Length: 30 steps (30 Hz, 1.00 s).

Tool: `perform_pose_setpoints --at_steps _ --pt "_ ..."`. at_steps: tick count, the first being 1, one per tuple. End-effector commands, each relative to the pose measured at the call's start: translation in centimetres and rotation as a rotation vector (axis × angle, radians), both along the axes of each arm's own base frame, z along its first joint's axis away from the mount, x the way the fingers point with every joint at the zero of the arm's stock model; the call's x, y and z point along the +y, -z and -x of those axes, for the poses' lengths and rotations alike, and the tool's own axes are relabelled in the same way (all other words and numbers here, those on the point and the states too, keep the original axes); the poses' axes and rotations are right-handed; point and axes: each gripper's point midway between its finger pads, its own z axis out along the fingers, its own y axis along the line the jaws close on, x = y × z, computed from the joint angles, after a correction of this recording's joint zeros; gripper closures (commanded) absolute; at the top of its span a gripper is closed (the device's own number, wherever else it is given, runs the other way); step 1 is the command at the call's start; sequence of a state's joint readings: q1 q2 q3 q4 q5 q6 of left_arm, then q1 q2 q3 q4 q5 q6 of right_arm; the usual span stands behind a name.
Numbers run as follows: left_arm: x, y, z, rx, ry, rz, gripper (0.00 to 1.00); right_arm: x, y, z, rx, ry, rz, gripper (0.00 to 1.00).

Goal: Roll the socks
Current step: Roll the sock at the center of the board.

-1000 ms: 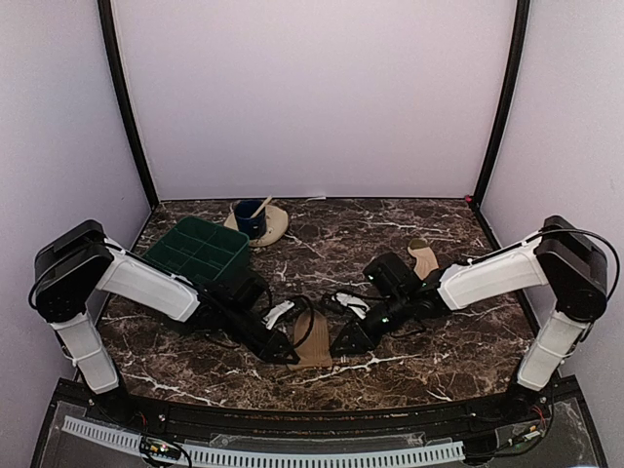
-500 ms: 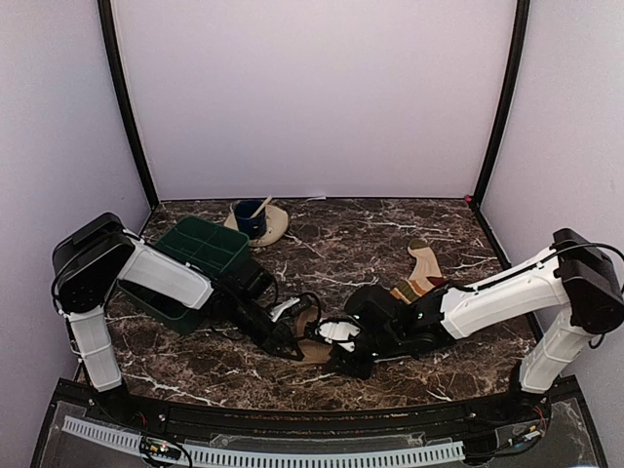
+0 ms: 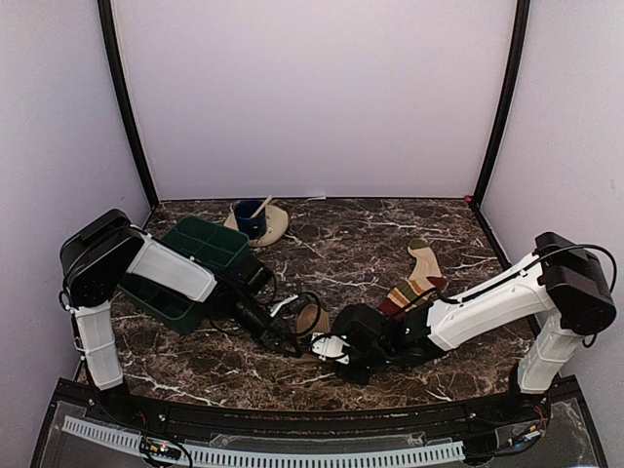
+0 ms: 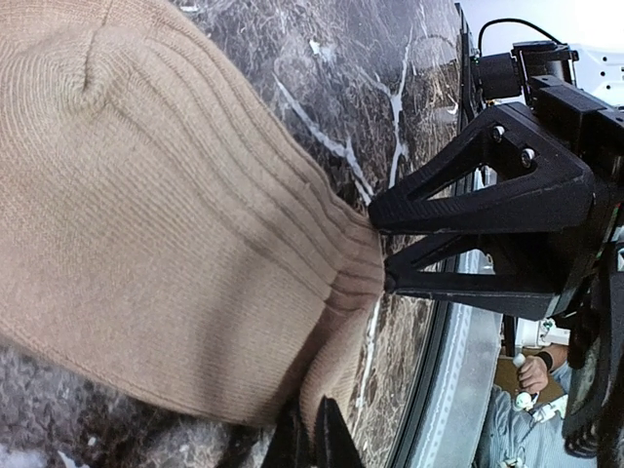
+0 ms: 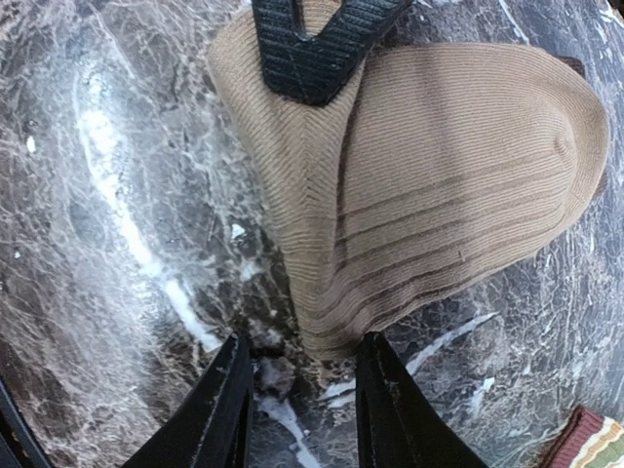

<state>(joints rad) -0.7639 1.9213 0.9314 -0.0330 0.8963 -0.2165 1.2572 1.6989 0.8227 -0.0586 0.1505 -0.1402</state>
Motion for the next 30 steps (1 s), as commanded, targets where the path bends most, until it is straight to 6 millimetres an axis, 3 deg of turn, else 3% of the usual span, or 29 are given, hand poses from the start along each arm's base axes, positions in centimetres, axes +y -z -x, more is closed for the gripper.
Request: perform_pose_setpoints --at_steps 1,8,16,19,24,30 --pt "-0.1 -0.5 0.2 0.031 0.029 0.026 1.0 1.3 -1.0 -0.8 -0.079 -0.034 -0.003 0.66" --pt "-0.2 -0.2 0.0 0.049 0.036 0.029 1.0 1.9 -1.1 -1.1 -0.106 -0.056 0.012 0.66" --pt "-0.2 -0.2 -0.4 0.07 0.033 0.041 1.0 2.2 0.2 -0.8 -0.086 -0.088 0.049 0.7" --pt "-0.2 -0.1 -0.5 0.08 0.034 0.043 1.0 2.1 0.8 -0.7 -0.071 -0.097 0.067 0.75" --pt "-0.3 -0.2 -0.7 0.086 0.029 0.047 1.0 2.0 2.1 -0.2 0.025 -0.102 0.1 0.93" --pt "0.0 -0.2 -1.1 0.087 -0.004 0.038 1.0 1.3 2.8 0.1 0.179 -0.063 0.096 1.0"
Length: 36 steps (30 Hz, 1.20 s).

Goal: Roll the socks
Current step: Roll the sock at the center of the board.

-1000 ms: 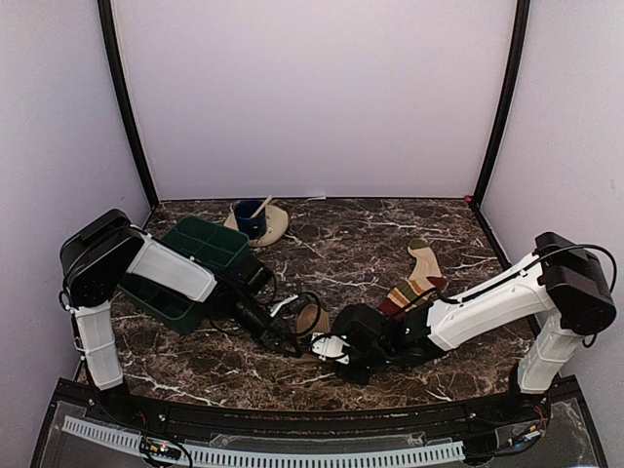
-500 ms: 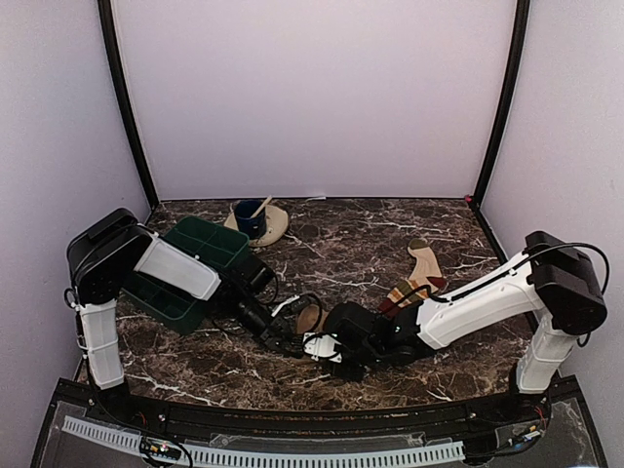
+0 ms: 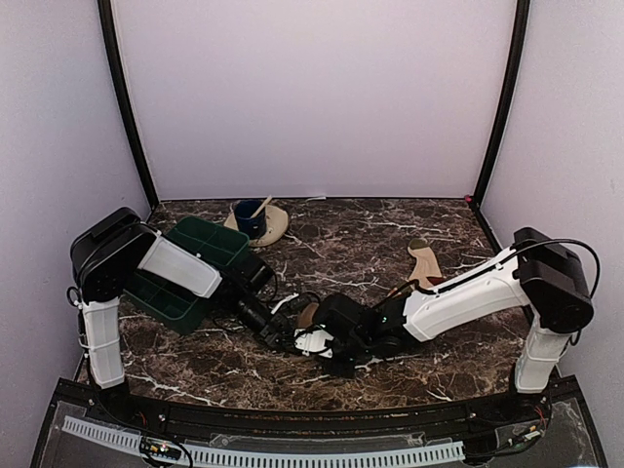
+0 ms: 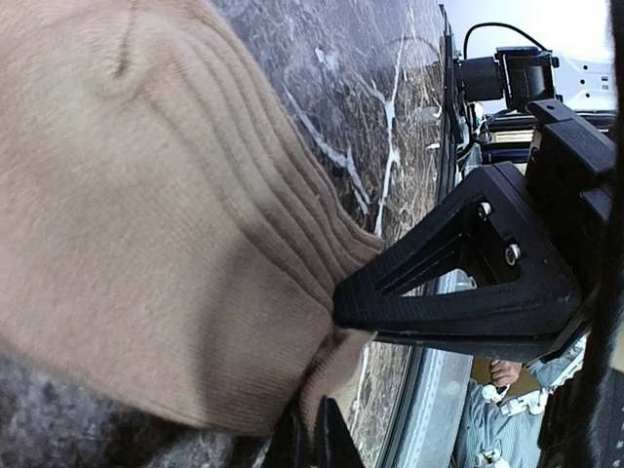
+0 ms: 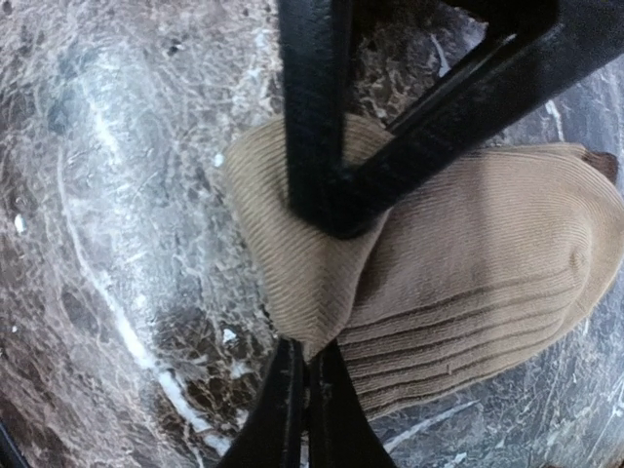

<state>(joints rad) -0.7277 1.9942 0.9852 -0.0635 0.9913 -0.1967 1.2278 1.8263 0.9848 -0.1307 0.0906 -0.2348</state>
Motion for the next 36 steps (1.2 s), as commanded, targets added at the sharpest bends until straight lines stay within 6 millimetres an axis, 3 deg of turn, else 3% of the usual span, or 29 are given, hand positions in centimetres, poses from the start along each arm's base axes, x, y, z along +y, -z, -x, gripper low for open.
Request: perform_pose_setpoints --at_steps 1,5,10,24,32,36 --pt "0.1 -0.5 -0.6 0.003 -0.027 -0.001 1.0 -1.7 2.3 1.3 0.192 0.032 0.054 1.0" --pt "0.5 -0.9 -1.3 -0.02 -0.072 -0.012 0.77 -2.0 2.3 1.5 0.306 0.068 0.029 1.0" --pt "1.1 -1.9 -2.5 -0.055 -0.161 -0.001 0.6 -1.6 2.0 1.9 0.445 0.092 -0.01 1.0" --pt "3.6 -5.2 -4.6 -0.264 -0.411 0.066 0.51 -0.6 0.7 2.1 0.671 0.15 -0.096 1.0" --pt "5.6 -7.1 -3.9 -0.505 -0.496 0.11 0.53 -0.3 0.1 2.0 0.787 0.165 -0.137 1.0" --pt "5.1 -8.0 -2.3 -0.642 -0.446 0.113 0.56 -0.4 0.2 2.0 0.834 0.169 -0.135 1.0"
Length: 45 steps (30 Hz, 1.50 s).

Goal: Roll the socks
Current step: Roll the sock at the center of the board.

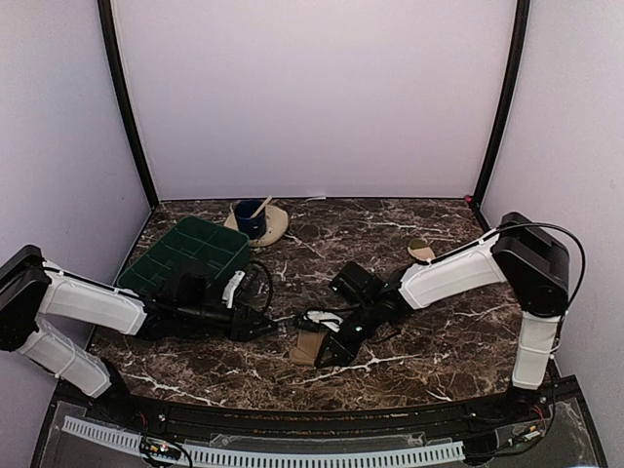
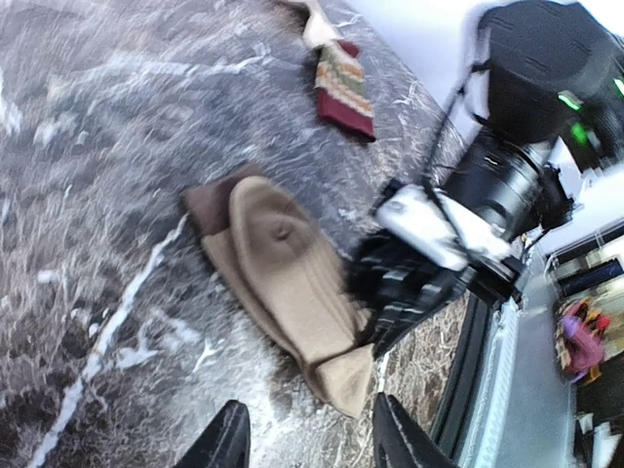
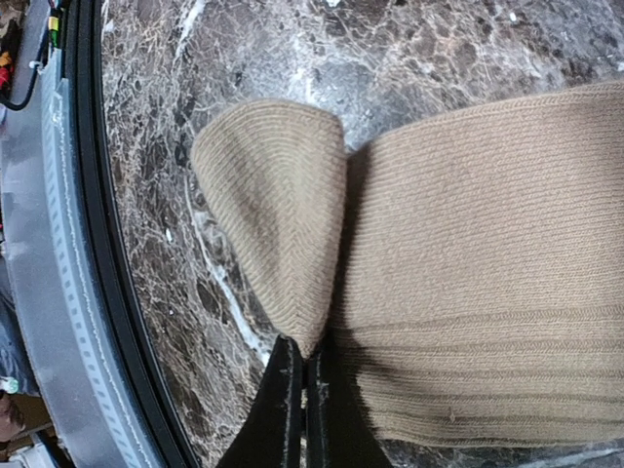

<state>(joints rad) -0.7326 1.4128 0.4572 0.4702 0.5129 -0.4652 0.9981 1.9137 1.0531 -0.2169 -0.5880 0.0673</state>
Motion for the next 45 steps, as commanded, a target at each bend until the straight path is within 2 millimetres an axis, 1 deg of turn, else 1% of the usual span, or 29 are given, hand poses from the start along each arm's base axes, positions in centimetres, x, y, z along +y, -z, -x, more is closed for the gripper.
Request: perform_pose_setpoints --at_steps 1,5,11,15,17,19,23,28,38,45 --pt "-0.8 -2.0 0.7 -0.24 0.025 -0.031 0.57 -0.5 0.6 0.5 0.109 0.005 0.023 1.0" --pt "-1.6 -1.9 2.5 -0.358 0.081 -0.093 0.6 -0.6 0.8 0.3 0.136 0.0 0.031 1.0" --pt "-2.2 -1.6 3.4 -0.467 0.138 -0.18 0.63 -0.7 0.7 0.3 0.157 -0.006 0.044 1.0" --pt "-3.2 -0.9 4.7 -0.544 0.227 -0.258 0.63 -0.7 0.6 0.2 0.178 -0.011 0.046 1.0" --pt "-3.6 -0.2 5.5 -0.571 0.279 -0.298 0.63 -0.9 0.8 0.4 0.189 -0.013 0.059 1.0" --pt "-4.2 0.3 6.1 -0.602 0.327 -0.328 0.63 -0.3 0.3 0.0 0.181 -0.018 0.047 1.0" --pt "-5.1 1.3 7.2 -0.647 0.395 -0.379 0.63 -0.3 0.1 -0.1 0.184 -0.021 0.053 1.0" --pt "-5.8 2.3 7.7 -0.688 0.447 -0.432 0.62 -0.4 0.2 0.1 0.19 -0.025 0.06 1.0" --pt "-6.8 3.6 7.6 -0.721 0.511 -0.483 0.62 -0.5 0.2 0.3 0.204 -0.037 0.063 1.0" --pt "-7.1 4.5 7.3 -0.729 0.525 -0.518 0.65 -0.4 0.0 0.4 0.21 -0.043 0.053 1.0"
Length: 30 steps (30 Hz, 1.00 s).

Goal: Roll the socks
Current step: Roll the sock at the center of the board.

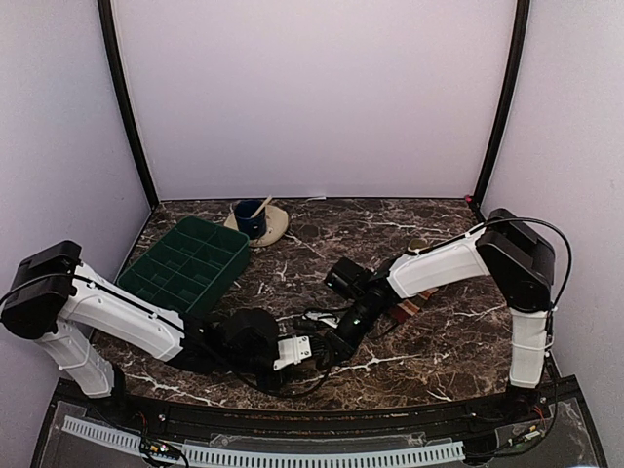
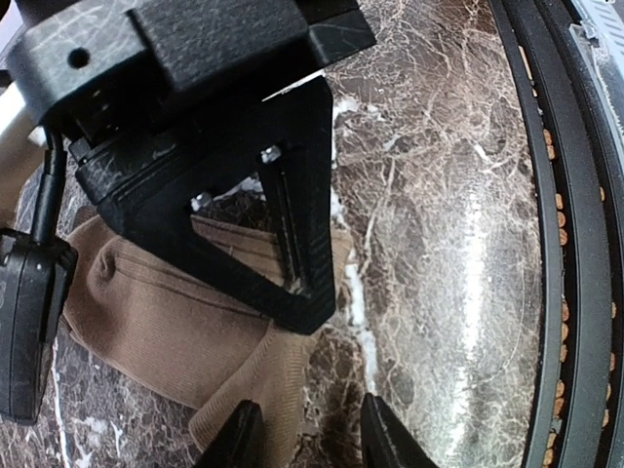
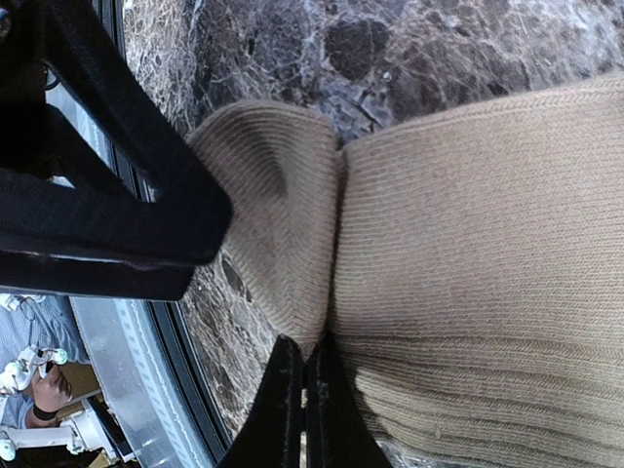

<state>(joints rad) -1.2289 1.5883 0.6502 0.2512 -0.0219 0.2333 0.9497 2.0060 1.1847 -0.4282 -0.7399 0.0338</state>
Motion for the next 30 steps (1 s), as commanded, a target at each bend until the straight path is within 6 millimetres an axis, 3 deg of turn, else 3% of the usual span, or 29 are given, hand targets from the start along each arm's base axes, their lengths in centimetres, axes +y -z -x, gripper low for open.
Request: perform_pose_setpoints --at_steps 1,11,24,30 --pt "-0.4 0.2 -0.1 -0.022 0.02 -0.03 0.65 0.0 0.1 0.0 0.018 -0.011 0.002 1.0" --pt "-0.4 1.4 -0.8 -0.043 0.001 -0.076 0.69 -0.1 0.1 0.4 0.039 -0.021 -0.004 1.0" --pt "-0.8 1.5 -1.0 -0.068 0.021 -0.077 0.71 0.1 0.2 0.7 0.064 -0.032 -0.003 1.0" --pt "-1.0 2.2 -0.4 -0.036 0.052 -0.1 0.99 0.0 0.3 0.7 0.069 -0.034 0.001 1.0"
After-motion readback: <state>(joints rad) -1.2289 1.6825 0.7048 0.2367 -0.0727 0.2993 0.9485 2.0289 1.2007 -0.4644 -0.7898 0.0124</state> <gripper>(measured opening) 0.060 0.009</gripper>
